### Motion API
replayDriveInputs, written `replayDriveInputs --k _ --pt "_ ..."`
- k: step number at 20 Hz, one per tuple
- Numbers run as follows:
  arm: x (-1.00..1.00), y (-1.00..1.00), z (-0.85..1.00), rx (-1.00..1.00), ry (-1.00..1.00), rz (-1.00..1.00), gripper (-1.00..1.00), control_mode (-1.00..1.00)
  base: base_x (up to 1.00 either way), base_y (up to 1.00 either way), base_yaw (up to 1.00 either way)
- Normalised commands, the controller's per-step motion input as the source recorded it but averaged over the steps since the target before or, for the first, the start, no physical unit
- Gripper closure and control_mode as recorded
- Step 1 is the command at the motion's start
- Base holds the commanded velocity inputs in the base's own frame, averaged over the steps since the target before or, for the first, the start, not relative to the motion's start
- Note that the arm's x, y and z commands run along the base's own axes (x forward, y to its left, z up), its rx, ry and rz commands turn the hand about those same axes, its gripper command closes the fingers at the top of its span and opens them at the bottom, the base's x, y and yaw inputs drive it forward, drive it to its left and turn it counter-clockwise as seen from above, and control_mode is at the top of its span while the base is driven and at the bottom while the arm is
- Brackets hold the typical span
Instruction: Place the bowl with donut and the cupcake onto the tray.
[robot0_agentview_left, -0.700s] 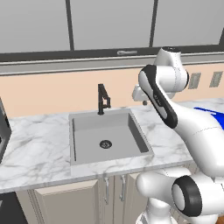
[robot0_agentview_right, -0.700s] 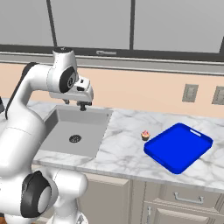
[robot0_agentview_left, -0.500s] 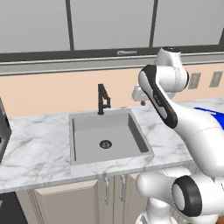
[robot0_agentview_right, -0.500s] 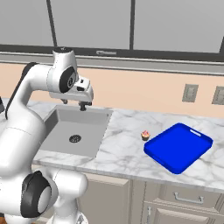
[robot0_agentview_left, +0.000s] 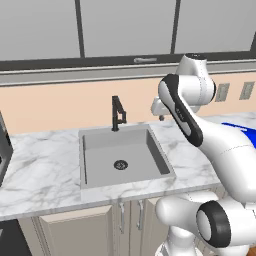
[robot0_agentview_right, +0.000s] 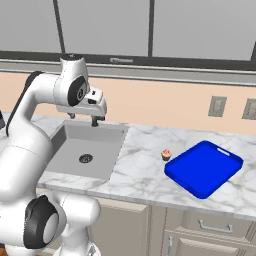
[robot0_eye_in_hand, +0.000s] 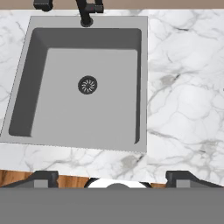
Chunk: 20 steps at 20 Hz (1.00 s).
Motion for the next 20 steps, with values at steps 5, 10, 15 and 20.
replayDriveInputs --k 5,10,15,20 --pt "0.0 0.0 0.0 0.0 0.0 0.0 -1.0 1.0 0.0 -0.44 0.0" --pt "0.0 0.0 0.0 0.0 0.0 0.0 -1.0 1.0 -0.01 -0.83 0.0" --pt "0.0 0.0 0.0 0.0 0.0 0.0 -1.0 1.0 -0.01 -0.91 0.0" --pt "0.0 0.0 0.0 0.0 0.0 0.0 -1.0 1.0 0.0 -0.84 0.0"
